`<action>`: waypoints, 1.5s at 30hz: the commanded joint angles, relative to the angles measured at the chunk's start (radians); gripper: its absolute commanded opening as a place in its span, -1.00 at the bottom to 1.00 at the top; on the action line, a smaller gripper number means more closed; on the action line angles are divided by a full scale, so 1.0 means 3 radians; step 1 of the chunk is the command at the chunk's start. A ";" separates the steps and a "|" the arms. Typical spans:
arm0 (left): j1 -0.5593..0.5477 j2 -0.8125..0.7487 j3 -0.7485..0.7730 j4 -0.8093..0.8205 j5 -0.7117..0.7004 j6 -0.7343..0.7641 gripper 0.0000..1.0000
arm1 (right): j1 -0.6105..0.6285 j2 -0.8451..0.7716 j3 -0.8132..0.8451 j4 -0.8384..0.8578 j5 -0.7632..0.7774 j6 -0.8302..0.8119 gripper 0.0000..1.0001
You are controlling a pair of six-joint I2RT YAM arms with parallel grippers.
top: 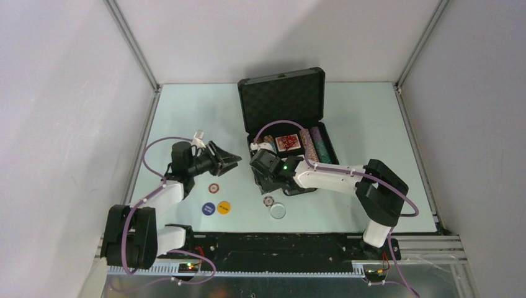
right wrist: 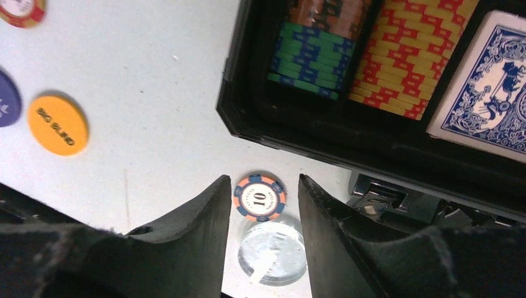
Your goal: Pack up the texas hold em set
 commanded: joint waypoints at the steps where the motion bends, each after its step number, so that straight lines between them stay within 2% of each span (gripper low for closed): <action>1: 0.0032 -0.0094 0.0001 0.0049 0.0083 0.0012 0.00 | -0.0017 -0.0109 0.0200 -0.0109 -0.0075 -0.0069 0.01; 6: 0.0028 -0.0083 0.0005 0.0048 0.0084 0.0012 0.00 | 0.0069 0.0014 0.0110 -0.0232 -0.0055 0.0013 0.30; 12: 0.0029 -0.0079 0.0003 0.0051 0.0088 0.0021 0.00 | 0.0105 0.0127 -0.0068 -0.0047 -0.0161 0.0095 0.40; 24: 0.0032 -0.0096 -0.0004 0.0049 0.0080 0.0012 -0.01 | 0.0124 0.0335 -0.0082 -0.0037 -0.0175 0.0104 0.30; 29: 0.0031 -0.0102 0.0000 0.0050 0.0078 0.0007 0.00 | 0.0137 0.0367 -0.0082 -0.0043 -0.0172 0.0110 0.12; 38: 0.0030 -0.0124 -0.0015 0.0046 0.0078 0.0002 0.00 | 0.0229 0.0345 -0.0078 -0.0139 -0.0156 0.0105 0.20; 45: 0.0028 -0.0113 -0.0015 0.0048 0.0082 0.0002 0.00 | 0.0274 0.0372 -0.0080 -0.0204 -0.0113 0.0119 0.05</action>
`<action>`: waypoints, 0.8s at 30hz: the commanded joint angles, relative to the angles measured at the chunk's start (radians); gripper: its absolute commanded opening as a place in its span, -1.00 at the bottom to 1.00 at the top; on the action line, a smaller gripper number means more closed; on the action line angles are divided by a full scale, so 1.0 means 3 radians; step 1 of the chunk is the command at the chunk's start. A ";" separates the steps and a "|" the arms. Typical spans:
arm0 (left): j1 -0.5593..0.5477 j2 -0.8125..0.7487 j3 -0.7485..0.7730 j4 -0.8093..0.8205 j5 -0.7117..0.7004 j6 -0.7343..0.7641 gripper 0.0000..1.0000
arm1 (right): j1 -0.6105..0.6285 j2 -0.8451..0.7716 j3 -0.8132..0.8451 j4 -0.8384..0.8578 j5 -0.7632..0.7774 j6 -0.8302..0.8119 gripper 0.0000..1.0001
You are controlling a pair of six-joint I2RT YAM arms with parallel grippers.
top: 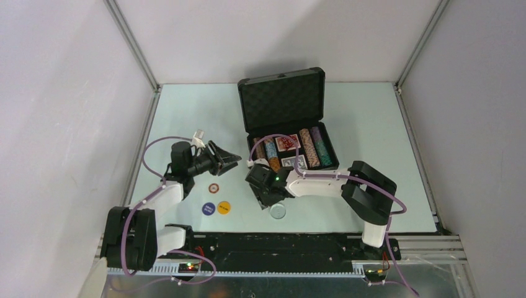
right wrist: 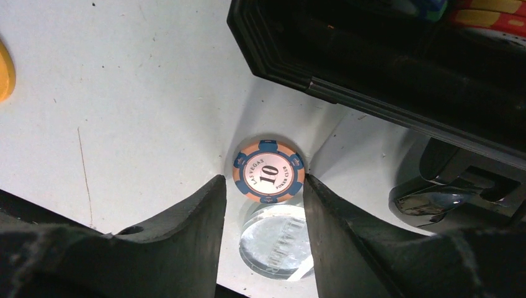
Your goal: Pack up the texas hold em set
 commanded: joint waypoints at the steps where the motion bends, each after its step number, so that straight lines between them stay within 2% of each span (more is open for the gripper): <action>1: 0.0027 -0.0068 -0.0012 0.0048 0.0081 0.0002 0.00 | 0.0037 0.0119 0.0002 -0.0126 0.0023 0.0050 0.02; 13: 0.0030 -0.0082 -0.0019 0.0048 0.0082 0.0002 0.00 | 0.0019 0.0118 0.0005 -0.0152 0.0177 0.0049 -0.10; 24: 0.0031 -0.0077 -0.0008 0.0050 0.0089 -0.0001 0.00 | -0.0029 -0.0299 0.0218 -0.0040 0.0191 -0.0134 -0.08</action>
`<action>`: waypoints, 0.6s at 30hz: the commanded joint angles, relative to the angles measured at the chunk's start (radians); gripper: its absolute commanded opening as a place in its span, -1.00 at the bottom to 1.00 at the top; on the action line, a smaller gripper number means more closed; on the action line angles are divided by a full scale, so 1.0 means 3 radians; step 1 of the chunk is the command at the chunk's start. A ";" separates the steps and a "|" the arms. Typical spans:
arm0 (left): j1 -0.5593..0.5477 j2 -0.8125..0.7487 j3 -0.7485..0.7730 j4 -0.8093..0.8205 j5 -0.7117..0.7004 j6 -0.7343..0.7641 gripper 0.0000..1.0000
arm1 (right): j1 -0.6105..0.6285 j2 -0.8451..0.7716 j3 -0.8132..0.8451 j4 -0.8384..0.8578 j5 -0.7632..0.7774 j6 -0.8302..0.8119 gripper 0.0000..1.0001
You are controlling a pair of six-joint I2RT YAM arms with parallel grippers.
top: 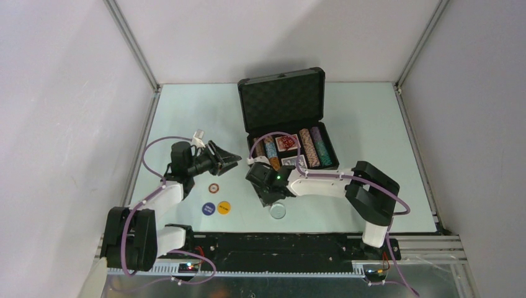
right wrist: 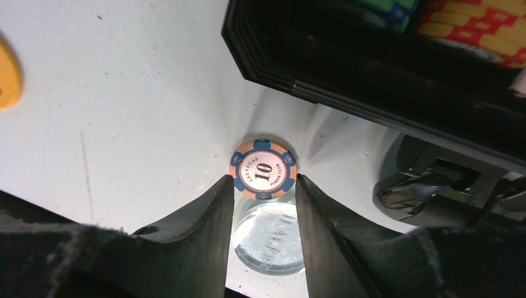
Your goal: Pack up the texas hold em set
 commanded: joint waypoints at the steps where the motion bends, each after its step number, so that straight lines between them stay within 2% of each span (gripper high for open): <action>1: 0.0030 -0.0074 -0.0010 0.0052 0.0090 -0.0003 0.00 | -0.0026 -0.0278 0.0259 -0.0016 0.0066 -0.0121 -0.08; 10: 0.0029 -0.0052 -0.0015 0.0050 0.0085 0.0007 0.01 | -0.0123 -0.0433 0.0385 -0.0166 0.0056 -0.0162 -0.04; 18: 0.0030 -0.0049 -0.0015 0.0048 0.0089 0.0012 0.00 | -0.0069 -0.0207 0.0293 -0.0259 0.0022 -0.0094 0.31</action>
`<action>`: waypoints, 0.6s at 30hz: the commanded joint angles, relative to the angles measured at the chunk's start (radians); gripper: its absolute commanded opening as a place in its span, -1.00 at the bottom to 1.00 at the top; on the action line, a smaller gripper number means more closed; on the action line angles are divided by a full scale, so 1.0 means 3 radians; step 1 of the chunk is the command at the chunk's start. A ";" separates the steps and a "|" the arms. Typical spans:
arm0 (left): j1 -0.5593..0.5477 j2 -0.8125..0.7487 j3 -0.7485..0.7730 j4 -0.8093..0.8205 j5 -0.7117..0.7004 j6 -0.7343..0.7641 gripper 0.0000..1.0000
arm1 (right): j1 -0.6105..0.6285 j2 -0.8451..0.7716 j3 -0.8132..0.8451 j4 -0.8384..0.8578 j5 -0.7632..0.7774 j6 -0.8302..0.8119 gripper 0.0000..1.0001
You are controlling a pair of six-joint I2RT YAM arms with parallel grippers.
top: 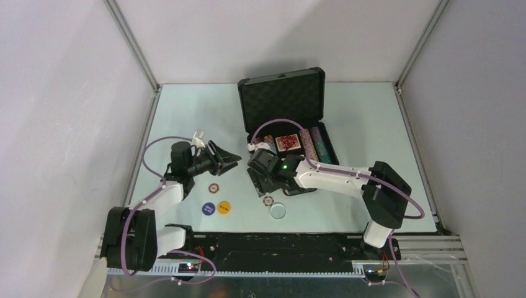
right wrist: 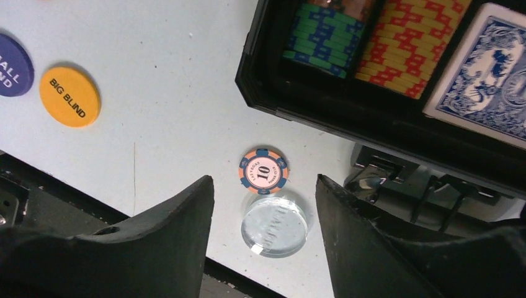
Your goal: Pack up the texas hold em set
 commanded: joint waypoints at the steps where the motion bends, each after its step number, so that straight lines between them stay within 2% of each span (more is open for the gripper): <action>1: 0.0031 -0.0050 -0.0015 0.0048 0.0082 0.0010 0.00 | 0.0092 0.0142 -0.0018 -0.0028 0.0006 0.0045 0.34; 7: 0.0028 -0.0072 -0.0020 0.0048 0.0084 0.0007 0.00 | 0.0119 0.0330 -0.0104 0.0155 -0.0071 0.0124 0.37; 18: 0.0032 -0.0055 -0.0014 0.0052 0.0087 0.0011 0.01 | 0.0178 0.0533 -0.0159 0.0111 0.0006 0.0186 0.31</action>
